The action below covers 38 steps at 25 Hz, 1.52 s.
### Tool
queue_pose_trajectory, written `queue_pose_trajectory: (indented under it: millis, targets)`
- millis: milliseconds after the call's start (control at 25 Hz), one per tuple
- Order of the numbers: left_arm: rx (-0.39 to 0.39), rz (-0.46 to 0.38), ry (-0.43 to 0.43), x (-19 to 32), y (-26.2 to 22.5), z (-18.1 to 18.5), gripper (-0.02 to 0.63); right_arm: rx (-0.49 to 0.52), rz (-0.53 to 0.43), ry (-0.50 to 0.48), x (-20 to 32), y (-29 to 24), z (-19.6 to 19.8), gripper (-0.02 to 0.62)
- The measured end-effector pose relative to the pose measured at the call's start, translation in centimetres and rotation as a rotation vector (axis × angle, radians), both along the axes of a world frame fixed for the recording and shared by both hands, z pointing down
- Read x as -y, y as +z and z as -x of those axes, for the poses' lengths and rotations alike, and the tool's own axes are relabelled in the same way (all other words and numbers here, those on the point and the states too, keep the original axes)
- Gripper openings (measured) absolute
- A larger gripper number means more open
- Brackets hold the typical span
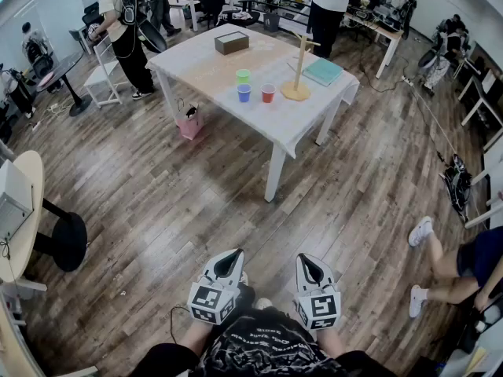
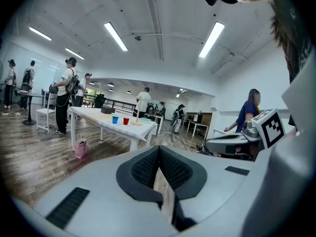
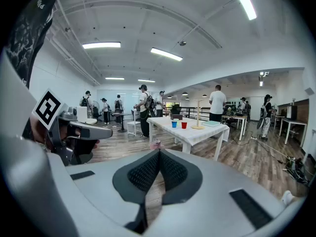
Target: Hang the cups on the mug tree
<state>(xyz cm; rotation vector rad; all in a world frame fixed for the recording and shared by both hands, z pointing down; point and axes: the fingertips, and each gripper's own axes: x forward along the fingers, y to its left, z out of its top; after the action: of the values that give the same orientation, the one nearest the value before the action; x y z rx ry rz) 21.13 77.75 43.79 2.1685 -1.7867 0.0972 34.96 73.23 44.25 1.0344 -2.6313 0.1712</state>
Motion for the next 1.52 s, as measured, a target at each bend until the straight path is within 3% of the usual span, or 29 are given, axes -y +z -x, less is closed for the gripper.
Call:
queue_pose_trajectory:
  millis: [400,1080,1520]
  targets:
    - [0.001,0.005,0.026,2.8,0.4,2.8,0.02,-0.006,0.004,0.041,2.6,0.3,2.6,0.006]
    - [0.002,-0.008,0.108,12.2,1.0,10.8,0.02,0.052,0.004,0.199,11.1,0.8,9.0,0.009]
    - [0.007,0.001,0.051,16.3,1.7,13.7,0.02,0.078,0.043,0.18,15.8,1.8,11.0,0.009]
